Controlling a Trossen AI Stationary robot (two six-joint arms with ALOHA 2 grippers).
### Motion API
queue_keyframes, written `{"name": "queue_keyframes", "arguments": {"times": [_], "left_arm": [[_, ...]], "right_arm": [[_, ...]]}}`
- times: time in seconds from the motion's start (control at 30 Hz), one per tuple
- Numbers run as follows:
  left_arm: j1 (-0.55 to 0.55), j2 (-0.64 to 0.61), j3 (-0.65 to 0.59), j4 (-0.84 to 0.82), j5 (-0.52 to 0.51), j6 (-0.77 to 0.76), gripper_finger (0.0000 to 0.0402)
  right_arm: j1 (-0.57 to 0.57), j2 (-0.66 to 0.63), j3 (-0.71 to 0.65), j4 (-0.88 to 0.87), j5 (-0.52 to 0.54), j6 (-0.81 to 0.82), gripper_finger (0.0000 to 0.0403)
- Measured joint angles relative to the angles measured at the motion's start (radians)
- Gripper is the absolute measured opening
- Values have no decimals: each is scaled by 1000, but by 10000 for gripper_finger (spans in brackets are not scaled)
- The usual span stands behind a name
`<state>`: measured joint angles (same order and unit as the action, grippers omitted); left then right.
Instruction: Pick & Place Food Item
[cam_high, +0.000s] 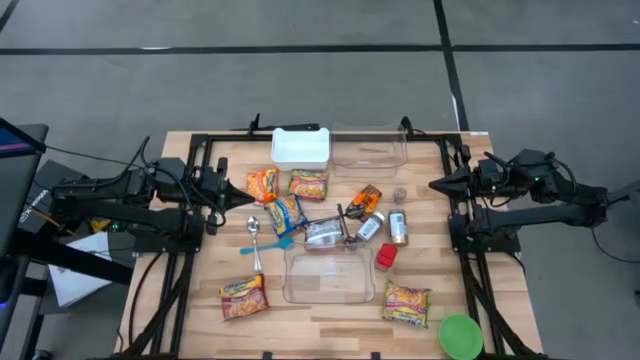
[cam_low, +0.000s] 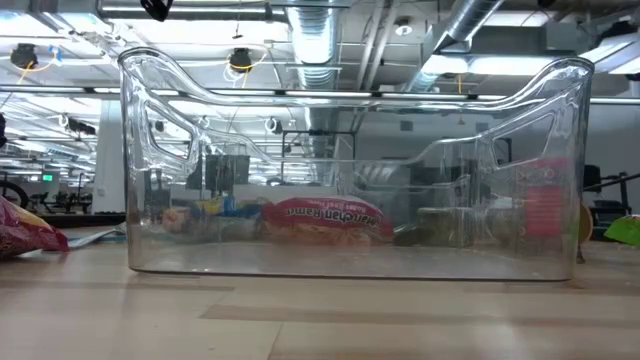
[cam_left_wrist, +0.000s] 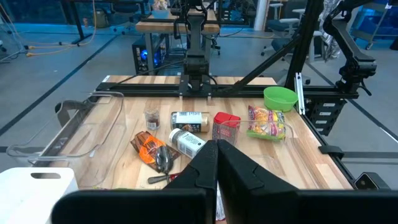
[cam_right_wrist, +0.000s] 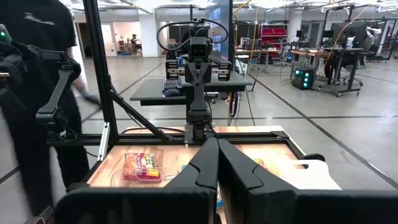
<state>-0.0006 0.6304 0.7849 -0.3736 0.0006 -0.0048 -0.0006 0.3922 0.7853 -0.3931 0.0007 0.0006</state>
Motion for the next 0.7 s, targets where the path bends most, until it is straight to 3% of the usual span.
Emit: {"name": "queue_keyframes", "arguments": {"times": [0.43, 0.6, 0.7], "left_arm": [[0, 0, 0, 2, 0, 0, 0], [1, 29, -6, 163, -43, -15, 0], [-12, 33, -8, 251, 3, -180, 0]], "right_arm": [[0, 0, 0, 0, 0, 0, 0], [0, 0, 0, 0, 0, 0, 0], [0, 0, 0, 0, 0, 0, 0]]}}
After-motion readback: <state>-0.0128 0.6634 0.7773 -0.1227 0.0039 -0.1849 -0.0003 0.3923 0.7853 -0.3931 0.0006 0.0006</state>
